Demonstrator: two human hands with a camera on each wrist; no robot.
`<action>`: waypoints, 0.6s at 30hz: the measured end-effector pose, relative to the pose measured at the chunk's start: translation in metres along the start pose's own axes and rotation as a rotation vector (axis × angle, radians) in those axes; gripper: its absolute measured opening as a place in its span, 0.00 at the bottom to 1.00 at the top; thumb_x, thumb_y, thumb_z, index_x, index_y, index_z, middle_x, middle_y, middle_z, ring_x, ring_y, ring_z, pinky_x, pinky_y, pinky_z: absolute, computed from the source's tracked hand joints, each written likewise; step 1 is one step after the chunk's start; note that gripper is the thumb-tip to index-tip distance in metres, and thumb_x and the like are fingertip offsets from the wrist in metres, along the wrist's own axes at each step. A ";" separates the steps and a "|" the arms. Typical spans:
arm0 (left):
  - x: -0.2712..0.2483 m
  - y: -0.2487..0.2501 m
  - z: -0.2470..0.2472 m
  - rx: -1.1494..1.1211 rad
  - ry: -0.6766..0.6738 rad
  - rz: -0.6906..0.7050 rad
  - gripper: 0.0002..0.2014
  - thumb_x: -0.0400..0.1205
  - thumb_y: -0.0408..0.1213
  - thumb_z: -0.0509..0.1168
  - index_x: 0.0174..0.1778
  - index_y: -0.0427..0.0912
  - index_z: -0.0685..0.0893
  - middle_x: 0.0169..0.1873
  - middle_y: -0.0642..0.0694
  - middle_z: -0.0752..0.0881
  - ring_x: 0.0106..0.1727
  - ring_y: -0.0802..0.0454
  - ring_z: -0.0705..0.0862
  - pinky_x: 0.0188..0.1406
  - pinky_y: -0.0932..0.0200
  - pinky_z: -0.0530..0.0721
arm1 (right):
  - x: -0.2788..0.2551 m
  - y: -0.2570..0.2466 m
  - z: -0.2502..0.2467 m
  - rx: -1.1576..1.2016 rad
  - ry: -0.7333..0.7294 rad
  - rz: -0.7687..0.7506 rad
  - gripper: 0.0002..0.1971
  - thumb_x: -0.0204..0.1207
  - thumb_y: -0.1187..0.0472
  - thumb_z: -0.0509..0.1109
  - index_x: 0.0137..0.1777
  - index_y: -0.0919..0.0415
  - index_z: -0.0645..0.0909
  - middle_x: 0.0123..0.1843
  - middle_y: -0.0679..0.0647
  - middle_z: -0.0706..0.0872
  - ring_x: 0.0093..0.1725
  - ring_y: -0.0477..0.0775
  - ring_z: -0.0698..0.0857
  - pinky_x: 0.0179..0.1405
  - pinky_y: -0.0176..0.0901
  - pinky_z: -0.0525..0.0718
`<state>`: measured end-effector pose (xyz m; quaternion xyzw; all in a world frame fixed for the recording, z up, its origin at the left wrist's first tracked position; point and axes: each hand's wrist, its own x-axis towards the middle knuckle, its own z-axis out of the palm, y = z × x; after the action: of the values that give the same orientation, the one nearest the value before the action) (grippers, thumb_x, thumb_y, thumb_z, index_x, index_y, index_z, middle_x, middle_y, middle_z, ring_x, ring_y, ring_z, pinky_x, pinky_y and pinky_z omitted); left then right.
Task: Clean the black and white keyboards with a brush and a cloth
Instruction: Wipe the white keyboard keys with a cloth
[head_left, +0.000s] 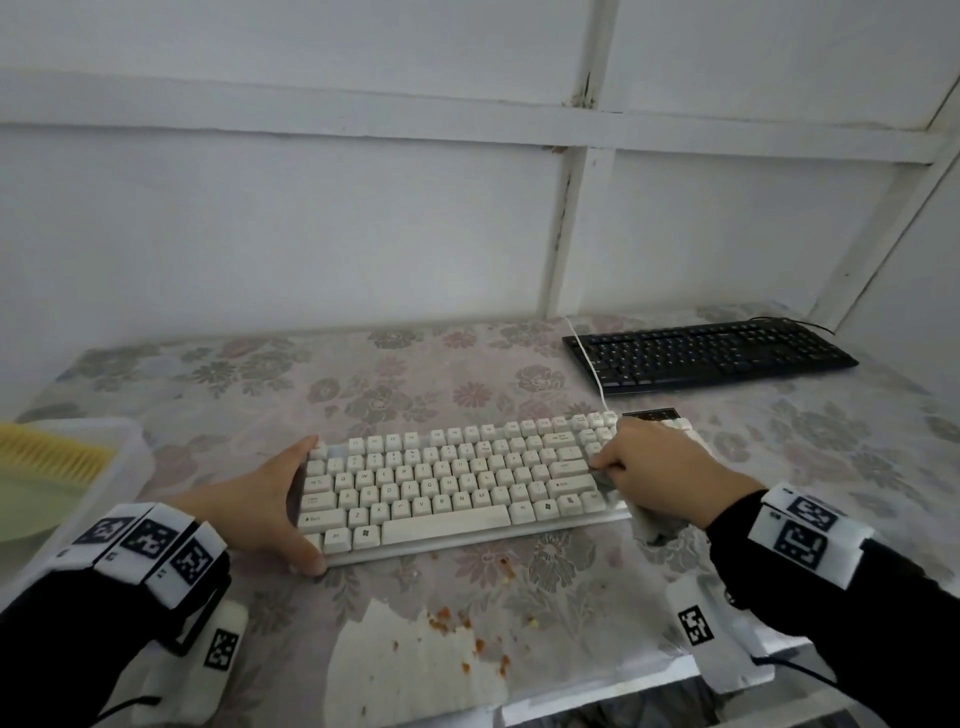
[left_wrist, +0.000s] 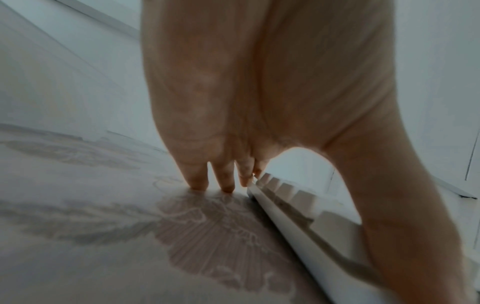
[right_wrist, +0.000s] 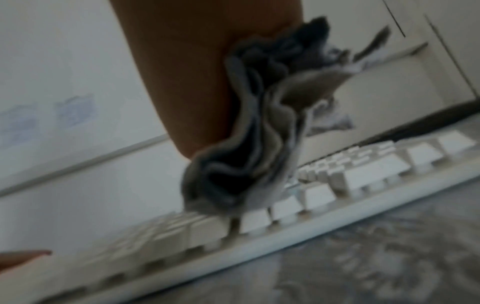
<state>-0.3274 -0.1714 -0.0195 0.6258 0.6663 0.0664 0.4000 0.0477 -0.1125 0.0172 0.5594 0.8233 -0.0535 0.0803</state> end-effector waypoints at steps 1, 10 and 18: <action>0.000 0.000 0.000 0.004 0.002 0.003 0.87 0.30 0.68 0.80 0.83 0.49 0.38 0.82 0.51 0.57 0.79 0.53 0.62 0.76 0.58 0.63 | 0.001 0.003 0.004 -0.032 0.011 -0.001 0.14 0.81 0.59 0.61 0.52 0.43 0.88 0.38 0.42 0.68 0.47 0.53 0.81 0.44 0.43 0.80; -0.004 0.004 0.000 0.043 -0.003 -0.003 0.87 0.28 0.69 0.77 0.83 0.49 0.38 0.82 0.51 0.57 0.79 0.53 0.62 0.73 0.59 0.62 | -0.005 0.030 0.005 -0.069 0.028 0.160 0.14 0.83 0.53 0.60 0.56 0.45 0.88 0.43 0.48 0.73 0.42 0.53 0.79 0.40 0.41 0.79; -0.003 0.005 0.000 0.025 -0.005 0.003 0.86 0.31 0.67 0.79 0.83 0.49 0.39 0.81 0.51 0.57 0.78 0.54 0.62 0.72 0.61 0.62 | -0.002 0.021 0.001 -0.029 0.091 0.247 0.13 0.78 0.57 0.63 0.47 0.46 0.90 0.44 0.47 0.82 0.37 0.53 0.79 0.36 0.40 0.79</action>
<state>-0.3240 -0.1733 -0.0152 0.6320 0.6650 0.0573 0.3938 0.0684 -0.1069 0.0167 0.6572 0.7516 -0.0060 0.0570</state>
